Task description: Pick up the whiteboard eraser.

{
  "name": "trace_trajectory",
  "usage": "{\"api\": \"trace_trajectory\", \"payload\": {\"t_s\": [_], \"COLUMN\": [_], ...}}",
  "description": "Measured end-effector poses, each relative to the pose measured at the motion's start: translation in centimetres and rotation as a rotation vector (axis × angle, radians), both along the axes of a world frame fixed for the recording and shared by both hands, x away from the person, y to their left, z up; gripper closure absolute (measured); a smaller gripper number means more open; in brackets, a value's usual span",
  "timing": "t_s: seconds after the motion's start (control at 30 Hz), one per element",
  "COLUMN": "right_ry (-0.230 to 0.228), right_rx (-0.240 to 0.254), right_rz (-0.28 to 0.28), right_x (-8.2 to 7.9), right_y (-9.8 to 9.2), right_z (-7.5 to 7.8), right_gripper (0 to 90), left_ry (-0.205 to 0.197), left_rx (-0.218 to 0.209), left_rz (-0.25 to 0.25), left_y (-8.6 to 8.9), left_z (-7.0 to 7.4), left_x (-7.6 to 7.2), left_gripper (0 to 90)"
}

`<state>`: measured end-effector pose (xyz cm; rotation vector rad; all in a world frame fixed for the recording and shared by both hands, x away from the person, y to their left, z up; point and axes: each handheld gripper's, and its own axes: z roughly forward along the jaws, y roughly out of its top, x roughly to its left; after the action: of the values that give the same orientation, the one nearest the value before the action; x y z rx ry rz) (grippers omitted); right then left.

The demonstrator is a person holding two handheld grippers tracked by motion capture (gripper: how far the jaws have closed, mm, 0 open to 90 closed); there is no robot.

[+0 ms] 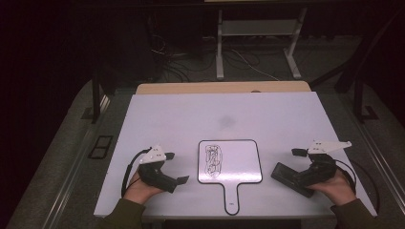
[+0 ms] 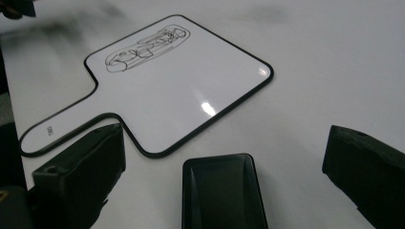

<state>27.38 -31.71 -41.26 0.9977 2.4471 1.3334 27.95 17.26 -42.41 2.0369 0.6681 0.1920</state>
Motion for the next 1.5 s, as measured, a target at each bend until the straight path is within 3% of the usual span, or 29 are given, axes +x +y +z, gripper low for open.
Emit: {"api": "trace_trajectory", "payload": {"t_s": [0.13,0.2,0.77,1.2,1.5], "right_ry": [0.014,0.02,0.029,0.064,0.088], "right_rx": [-0.02,-0.019,-0.055,-0.086,-0.153], "right_rz": [-0.004,0.006,0.01,0.005,0.02], "right_x": [0.0,0.0,-0.2,-0.9,-0.9], "right_y": [-0.1,-0.4,-1.2,-2.1,-1.4], "right_z": [0.1,0.3,0.1,-0.5,-0.9], "right_gripper": [0.0,4.5,4.5,5.2,5.1], "left_ry": [-0.002,-0.002,-0.002,0.014,0.003], "left_rx": [0.009,0.005,0.01,0.01,0.021], "left_rz": [-0.001,-0.003,-0.005,0.002,-0.01], "left_y": [0.0,-0.1,-0.1,-0.1,-0.2], "left_z": [0.0,0.0,0.0,-0.1,-0.1], "left_x": [0.0,-0.1,0.1,0.1,-0.1], "left_gripper": [0.0,0.0,0.0,0.0,0.0]}}
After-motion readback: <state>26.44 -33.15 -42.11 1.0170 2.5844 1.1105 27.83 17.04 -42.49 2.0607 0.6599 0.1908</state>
